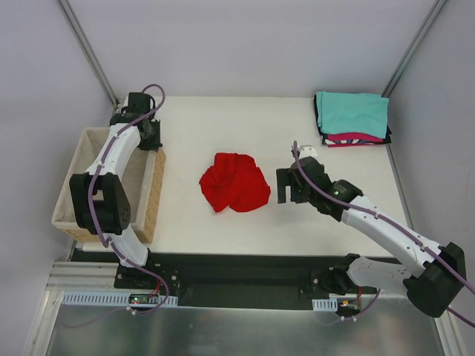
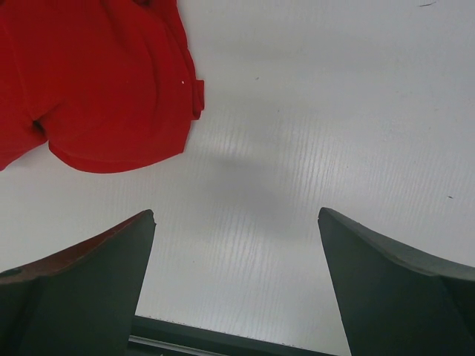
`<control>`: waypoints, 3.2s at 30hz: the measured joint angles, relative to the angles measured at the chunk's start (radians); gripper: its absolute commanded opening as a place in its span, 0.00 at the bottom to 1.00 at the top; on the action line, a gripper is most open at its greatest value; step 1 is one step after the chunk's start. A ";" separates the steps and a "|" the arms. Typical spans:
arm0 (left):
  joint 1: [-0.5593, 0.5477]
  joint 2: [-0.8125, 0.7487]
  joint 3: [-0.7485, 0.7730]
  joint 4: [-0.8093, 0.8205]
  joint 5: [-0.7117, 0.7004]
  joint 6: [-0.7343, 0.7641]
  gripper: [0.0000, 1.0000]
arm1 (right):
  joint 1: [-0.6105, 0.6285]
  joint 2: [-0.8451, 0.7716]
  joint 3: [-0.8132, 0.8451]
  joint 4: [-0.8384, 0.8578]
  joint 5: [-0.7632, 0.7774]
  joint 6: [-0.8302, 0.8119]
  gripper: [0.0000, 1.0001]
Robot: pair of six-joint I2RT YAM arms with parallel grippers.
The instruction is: Fold and stack the t-shirts
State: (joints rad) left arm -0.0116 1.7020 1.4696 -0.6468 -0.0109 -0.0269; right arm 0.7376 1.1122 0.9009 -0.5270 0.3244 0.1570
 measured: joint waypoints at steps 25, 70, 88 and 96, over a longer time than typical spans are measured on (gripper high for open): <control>0.114 -0.235 -0.303 0.208 0.012 0.143 0.00 | 0.000 -0.180 -0.098 0.016 -0.005 0.015 0.97; -0.335 -0.612 -0.352 0.084 0.101 -0.163 0.99 | 0.000 0.249 0.269 -0.034 -0.023 -0.063 0.97; -0.367 -0.694 -0.565 0.058 0.008 -0.205 0.99 | 0.000 1.011 1.043 -0.122 -0.213 -0.060 0.67; -0.367 -0.695 -0.568 0.060 -0.015 -0.206 0.99 | 0.003 1.058 1.126 -0.154 -0.249 -0.034 0.55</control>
State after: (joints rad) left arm -0.3790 1.0073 0.9020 -0.5869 -0.0257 -0.2325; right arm 0.7406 2.1704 2.0274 -0.6807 0.0753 0.1226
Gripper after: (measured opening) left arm 0.992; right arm 0.562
